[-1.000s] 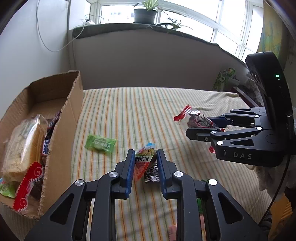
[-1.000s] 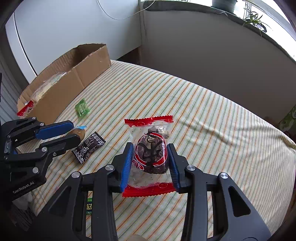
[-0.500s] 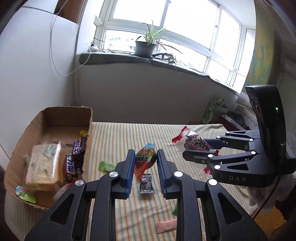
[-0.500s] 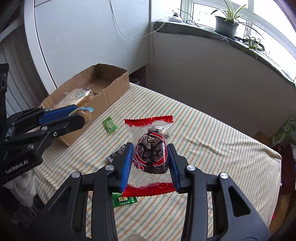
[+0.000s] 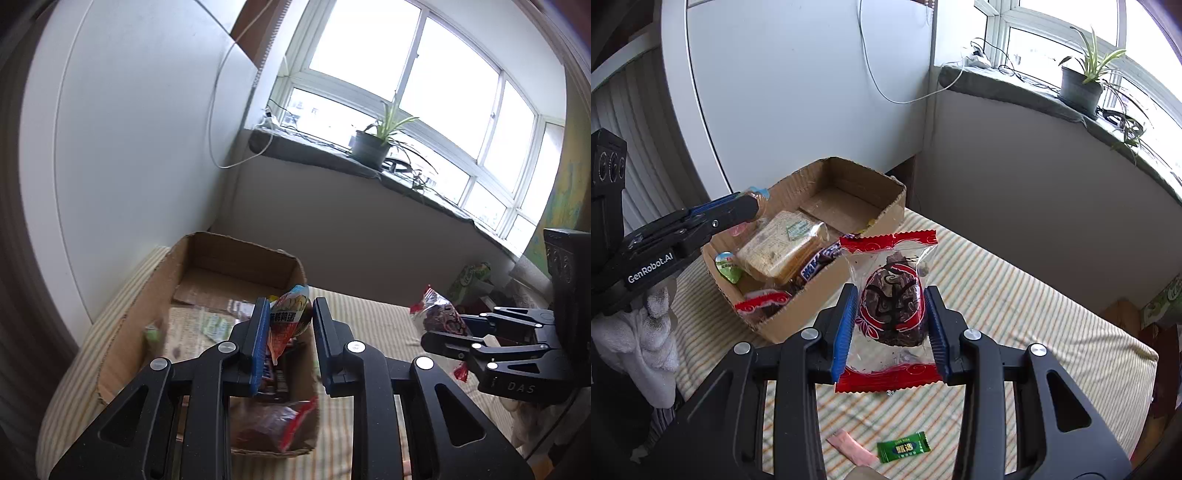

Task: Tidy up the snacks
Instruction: 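Carry the cake bag with the right tool while the left tool carries the printed packet into the box, then open both tools and withdraw them from the box over the table, then grasp the green candy packet with the right tool while the left tool moves to the pink packet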

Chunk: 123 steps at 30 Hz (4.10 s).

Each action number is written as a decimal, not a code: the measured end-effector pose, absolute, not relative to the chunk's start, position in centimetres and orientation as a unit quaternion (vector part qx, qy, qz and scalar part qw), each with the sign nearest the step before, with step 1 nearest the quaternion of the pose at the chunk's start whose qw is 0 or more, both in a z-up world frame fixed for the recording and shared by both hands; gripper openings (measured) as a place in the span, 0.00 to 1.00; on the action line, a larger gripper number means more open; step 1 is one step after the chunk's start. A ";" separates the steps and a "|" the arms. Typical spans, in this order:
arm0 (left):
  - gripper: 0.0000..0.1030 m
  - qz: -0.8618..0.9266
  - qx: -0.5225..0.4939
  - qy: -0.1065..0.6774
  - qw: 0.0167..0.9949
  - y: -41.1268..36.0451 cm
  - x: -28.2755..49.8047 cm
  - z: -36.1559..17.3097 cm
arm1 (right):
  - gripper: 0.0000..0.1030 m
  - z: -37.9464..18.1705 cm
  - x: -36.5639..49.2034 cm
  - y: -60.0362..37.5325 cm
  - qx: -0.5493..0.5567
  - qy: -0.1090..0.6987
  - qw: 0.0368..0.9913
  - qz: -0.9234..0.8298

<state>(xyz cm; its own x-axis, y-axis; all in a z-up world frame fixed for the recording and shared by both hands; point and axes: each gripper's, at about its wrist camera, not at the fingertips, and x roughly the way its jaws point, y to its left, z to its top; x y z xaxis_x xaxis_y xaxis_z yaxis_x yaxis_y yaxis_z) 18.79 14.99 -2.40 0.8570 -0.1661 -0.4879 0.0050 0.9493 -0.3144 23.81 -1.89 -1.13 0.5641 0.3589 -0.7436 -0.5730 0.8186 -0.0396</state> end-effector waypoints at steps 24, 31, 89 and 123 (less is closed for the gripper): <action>0.21 -0.006 -0.176 0.297 0.938 19.4 19.5 -5.2 | 0.37 -6.1 33.8 9.5 -0.102 0.443 0.848 0.273; 0.21 -0.007 -0.181 0.297 0.938 19.9 19.1 -5.1 | 0.37 -6.6 33.8 10.0 -0.102 0.448 0.845 0.274; 0.51 -0.101 -0.114 0.261 0.953 12.6 15.6 -2.7 | 0.76 -3.1 15.7 -7.9 -0.066 0.371 0.912 0.162; 0.38 -0.304 -0.125 0.466 0.821 1.2 13.1 -11.5 | 0.28 -12.9 20.1 -12.7 0.070 0.537 0.816 0.202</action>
<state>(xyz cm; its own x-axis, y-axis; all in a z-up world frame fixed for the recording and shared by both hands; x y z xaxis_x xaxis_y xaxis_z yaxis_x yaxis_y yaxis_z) 13.10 1.21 -11.50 0.3798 -0.6167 -0.6895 0.3830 0.7833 -0.4897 20.15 -12.66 -12.91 0.3405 0.4052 -0.8484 -0.2545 0.9084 0.3317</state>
